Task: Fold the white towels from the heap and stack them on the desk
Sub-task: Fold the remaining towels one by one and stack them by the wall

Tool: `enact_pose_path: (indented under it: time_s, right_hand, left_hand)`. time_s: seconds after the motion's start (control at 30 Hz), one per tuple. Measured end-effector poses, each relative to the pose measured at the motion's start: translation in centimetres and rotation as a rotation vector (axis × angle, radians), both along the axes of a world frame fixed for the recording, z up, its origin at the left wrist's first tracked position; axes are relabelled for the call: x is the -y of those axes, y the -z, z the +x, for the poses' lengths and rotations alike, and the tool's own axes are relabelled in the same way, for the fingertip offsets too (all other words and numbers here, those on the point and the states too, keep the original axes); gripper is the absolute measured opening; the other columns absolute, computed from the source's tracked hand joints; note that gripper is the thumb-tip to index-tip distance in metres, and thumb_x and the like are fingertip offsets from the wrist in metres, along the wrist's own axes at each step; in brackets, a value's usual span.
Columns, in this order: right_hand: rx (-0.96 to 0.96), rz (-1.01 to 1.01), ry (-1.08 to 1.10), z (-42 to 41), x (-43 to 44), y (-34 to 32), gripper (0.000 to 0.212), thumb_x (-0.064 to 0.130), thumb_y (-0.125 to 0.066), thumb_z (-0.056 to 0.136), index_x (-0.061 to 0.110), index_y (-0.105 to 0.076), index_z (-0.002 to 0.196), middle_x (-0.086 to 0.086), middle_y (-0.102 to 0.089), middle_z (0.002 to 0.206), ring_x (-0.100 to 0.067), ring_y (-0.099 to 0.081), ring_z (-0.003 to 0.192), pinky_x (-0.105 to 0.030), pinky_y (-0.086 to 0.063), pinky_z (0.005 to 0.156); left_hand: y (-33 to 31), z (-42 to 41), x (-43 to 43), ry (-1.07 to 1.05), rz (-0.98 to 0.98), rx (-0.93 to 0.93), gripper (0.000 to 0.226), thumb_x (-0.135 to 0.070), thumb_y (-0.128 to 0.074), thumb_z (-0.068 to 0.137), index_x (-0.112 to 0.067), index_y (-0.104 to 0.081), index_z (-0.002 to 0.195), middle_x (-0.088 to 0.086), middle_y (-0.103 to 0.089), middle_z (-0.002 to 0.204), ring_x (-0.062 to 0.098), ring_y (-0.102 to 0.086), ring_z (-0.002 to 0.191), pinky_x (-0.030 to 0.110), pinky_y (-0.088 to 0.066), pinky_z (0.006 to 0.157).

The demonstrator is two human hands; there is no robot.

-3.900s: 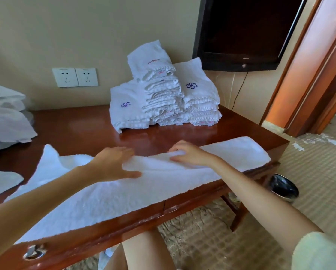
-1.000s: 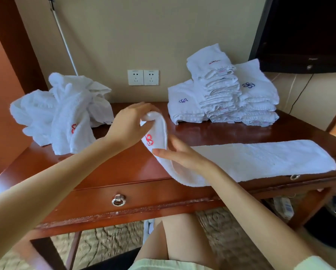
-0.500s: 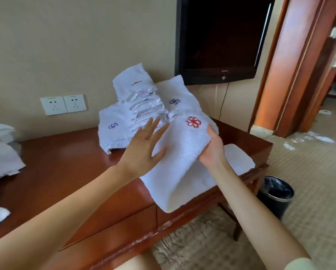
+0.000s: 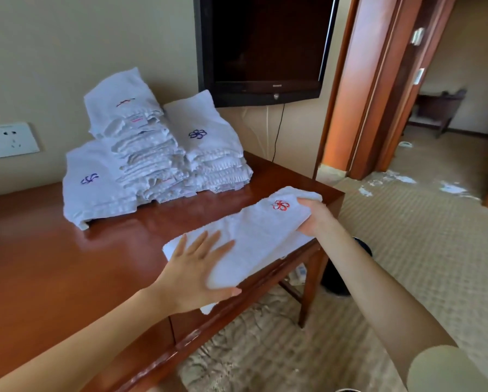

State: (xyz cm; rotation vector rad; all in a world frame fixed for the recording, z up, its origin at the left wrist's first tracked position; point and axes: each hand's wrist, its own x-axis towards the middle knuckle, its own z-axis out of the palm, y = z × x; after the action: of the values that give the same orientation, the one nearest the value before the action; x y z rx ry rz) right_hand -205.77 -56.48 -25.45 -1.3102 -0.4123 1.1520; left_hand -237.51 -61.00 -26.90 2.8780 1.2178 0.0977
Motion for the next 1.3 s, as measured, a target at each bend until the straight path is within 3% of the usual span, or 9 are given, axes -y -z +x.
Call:
enact_pose_path:
  time_s: [0.1,0.17,0.27,0.37,0.5,0.67,0.83,1.07,1.3]
  right_hand:
    - [0.395,-0.127,0.317,0.1,0.0,-1.9,0.075,0.02,-0.076,0.069,0.014,-0.046,0.138,-0.011,-0.05,0.137,-0.029,-0.055,0.119,-0.033,-0.046,0.092]
    - [0.74,-0.039,0.372,-0.7,0.2,-2.7,0.075,0.012,-0.071,0.079,0.019,-0.039,0.145,-0.01,-0.041,0.145,-0.027,-0.045,0.129,-0.034,-0.042,0.098]
    - [0.881,0.231,-0.162,-3.1,0.4,-3.7,0.061,0.013,-0.072,0.084,0.017,-0.048,0.14,-0.004,-0.048,0.143,-0.017,-0.045,0.13,-0.027,-0.042,0.097]
    - [1.07,0.115,-0.756,-6.5,0.1,-4.0,0.067,0.029,-0.072,0.086,0.026,-0.041,0.145,0.006,-0.041,0.149,-0.009,-0.037,0.136,-0.02,-0.033,0.101]
    - [1.233,0.05,-1.109,-12.1,-1.3,-3.9,0.081,0.04,-0.073,0.083,0.03,-0.029,0.15,0.01,-0.03,0.155,-0.007,-0.028,0.141,-0.022,-0.026,0.111]
    - [1.262,-0.032,-1.35,-15.3,-3.3,-5.8,0.08,0.04,-0.075,0.081,0.028,-0.034,0.149,0.01,-0.047,0.142,-0.007,-0.045,0.129,-0.028,-0.033,0.112]
    - [1.134,0.001,-1.444,-19.4,-4.0,-8.1,0.06,0.029,-0.075,0.084,0.026,-0.05,0.138,0.012,-0.061,0.127,-0.004,-0.06,0.113,-0.025,-0.046,0.102]
    - [0.871,0.068,-1.499,-30.0,-6.0,-9.4,0.022,0.015,-0.068,0.088,0.016,-0.065,0.11,0.0,-0.072,0.104,-0.016,-0.068,0.097,-0.024,-0.053,0.087]
    - [0.452,0.16,-1.205,-36.9,-9.9,-11.0,0.045,0.02,-0.074,0.082,0.011,-0.058,0.123,-0.003,-0.072,0.109,-0.017,-0.07,0.097,-0.031,-0.056,0.086]
  left_hand:
    - [-0.1,-0.1,0.2,-0.049,-0.1,0.135,0.096,-0.094,-0.002,0.065,-0.048,-0.001,0.149,-0.009,0.015,0.16,0.008,0.023,0.144,0.047,0.019,0.116]
    - [0.1,-0.4,0.1,-0.175,-0.128,0.223,0.099,-0.09,0.0,0.064,-0.043,-0.005,0.151,-0.006,0.016,0.16,0.01,0.023,0.145,0.047,0.019,0.116]
    - [-0.1,-1.3,-0.4,-0.451,-0.212,0.301,0.092,-0.085,-0.015,0.078,-0.034,-0.006,0.153,0.002,0.004,0.162,0.018,0.011,0.148,0.054,0.014,0.114]
    - [-0.7,-1.9,-1.1,-0.604,-0.229,0.375,0.084,-0.072,-0.038,0.086,-0.027,-0.014,0.153,0.003,-0.045,0.143,0.021,-0.028,0.142,0.059,0.009,0.113]
    - [-1.7,-2.0,-1.6,-0.485,-0.348,0.591,0.072,-0.045,-0.065,0.087,-0.024,-0.029,0.146,-0.002,-0.048,0.139,0.017,-0.044,0.129,0.031,-0.029,0.105]
    - [-3.6,-3.3,-2.5,-0.336,-0.41,0.676,0.057,-0.015,-0.071,0.083,-0.024,-0.047,0.135,-0.005,-0.054,0.126,0.012,-0.053,0.111,0.019,-0.043,0.082]
    - [-6.6,-8.4,-3.1,-0.236,-0.344,0.711,0.06,-0.012,-0.073,0.081,-0.026,-0.05,0.135,-0.009,-0.055,0.125,0.008,-0.052,0.116,0.025,-0.045,0.096]
    - [-10.6,-18.0,-4.5,-0.198,-0.211,0.814,0.056,0.003,-0.07,0.08,-0.037,-0.059,0.117,-0.021,-0.059,0.109,-0.007,-0.057,0.096,0.007,-0.042,0.077]
    - [-10.2,-25.8,-6.4,-0.506,-0.41,1.527,0.036,-0.041,-0.061,0.091,-0.024,-0.058,0.122,-0.006,-0.069,0.11,0.004,-0.065,0.098,0.032,-0.047,0.097]
